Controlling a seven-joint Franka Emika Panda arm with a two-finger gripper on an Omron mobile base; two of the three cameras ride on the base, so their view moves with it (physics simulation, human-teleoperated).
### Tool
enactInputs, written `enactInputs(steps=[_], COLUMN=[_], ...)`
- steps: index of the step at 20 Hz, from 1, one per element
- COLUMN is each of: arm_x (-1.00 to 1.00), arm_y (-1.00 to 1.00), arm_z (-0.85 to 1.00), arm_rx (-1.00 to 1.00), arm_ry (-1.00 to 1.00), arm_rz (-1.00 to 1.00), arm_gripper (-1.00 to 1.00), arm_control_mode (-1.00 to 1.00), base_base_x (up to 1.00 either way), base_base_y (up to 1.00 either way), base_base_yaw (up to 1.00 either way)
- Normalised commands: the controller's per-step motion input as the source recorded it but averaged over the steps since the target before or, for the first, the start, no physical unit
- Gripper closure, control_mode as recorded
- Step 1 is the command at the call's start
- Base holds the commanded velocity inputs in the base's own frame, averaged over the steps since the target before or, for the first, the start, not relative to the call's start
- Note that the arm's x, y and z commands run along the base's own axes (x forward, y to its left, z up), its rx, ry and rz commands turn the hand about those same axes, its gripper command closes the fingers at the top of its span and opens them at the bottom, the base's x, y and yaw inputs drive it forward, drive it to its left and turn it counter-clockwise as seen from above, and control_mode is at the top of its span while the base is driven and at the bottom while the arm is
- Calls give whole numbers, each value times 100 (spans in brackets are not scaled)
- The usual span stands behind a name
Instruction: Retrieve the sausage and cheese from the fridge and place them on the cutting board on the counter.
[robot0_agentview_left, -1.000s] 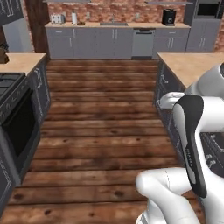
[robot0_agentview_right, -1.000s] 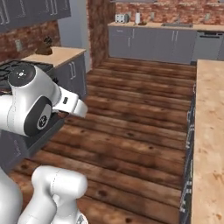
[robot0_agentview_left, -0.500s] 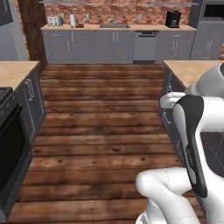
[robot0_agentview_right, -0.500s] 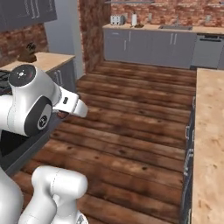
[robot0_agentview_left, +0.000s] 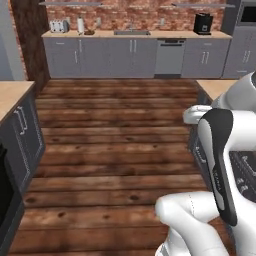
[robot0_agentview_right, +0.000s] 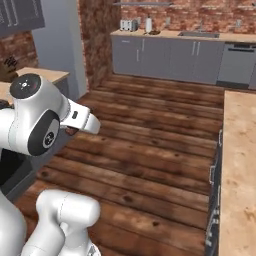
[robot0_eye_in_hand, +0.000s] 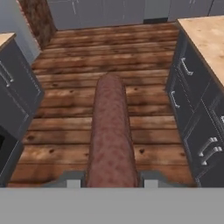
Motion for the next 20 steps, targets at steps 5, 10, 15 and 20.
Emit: enactInputs(steps=[5,10,15,20], arm_x=[0,0,0,0], arm_y=[0,0,0,0], arm_z=[0,0,0,0], arm_rx=[0,0,0,0], arm_ry=[0,0,0,0], arm_rz=[0,0,0,0], arm_gripper=[100,100,100,100], arm_control_mode=[100,100,100,100], base_base_x=[100,100,100,100], base_base_y=[-21,-12,5,20], base_base_yaw=[0,0,0,0])
